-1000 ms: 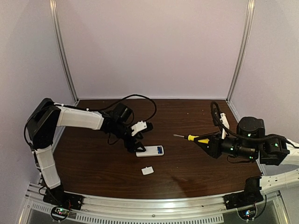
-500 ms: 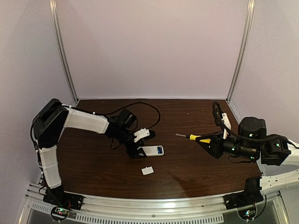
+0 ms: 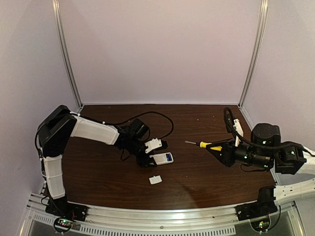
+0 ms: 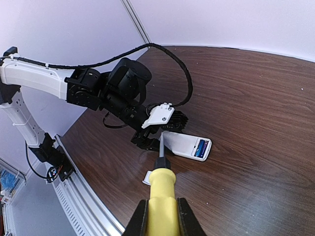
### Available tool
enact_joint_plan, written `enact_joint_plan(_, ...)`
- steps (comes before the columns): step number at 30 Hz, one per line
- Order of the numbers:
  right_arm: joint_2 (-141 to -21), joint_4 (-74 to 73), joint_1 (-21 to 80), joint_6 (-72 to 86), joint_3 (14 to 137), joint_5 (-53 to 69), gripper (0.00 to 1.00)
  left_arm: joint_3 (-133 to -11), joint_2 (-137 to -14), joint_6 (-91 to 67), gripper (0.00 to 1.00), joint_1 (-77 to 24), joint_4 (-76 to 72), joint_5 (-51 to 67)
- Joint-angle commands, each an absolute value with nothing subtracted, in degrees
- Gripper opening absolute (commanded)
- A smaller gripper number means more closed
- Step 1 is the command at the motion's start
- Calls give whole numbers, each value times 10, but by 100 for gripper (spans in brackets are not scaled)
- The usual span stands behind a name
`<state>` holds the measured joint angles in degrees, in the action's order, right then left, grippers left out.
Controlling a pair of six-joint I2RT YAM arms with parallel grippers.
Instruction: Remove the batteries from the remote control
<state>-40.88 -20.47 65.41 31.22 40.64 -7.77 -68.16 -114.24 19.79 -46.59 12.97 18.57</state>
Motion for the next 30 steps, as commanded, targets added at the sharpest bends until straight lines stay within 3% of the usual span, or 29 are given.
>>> enact_joint_plan(1, -407, -211, 655, 304, 402, -82, 0, -678, -1150, 135, 57, -495, 108, 122)
enact_joint_plan(11, -398, -215, 655, 303, 402, -81, 0, -679, -1138, -57, 53, -545, 75, 23)
enact_joint_plan(18, -396, -213, 655, 303, 400, -81, 0, -669, -1133, -104, 55, -562, 66, -21)
enact_joint_plan(27, -409, -204, 655, 302, 399, -78, 0, -604, -1112, -98, 71, -565, -24, -44)
enact_joint_plan(30, -409, -202, 656, 301, 398, -78, 0, -569, -1095, -91, 92, -571, -72, -42)
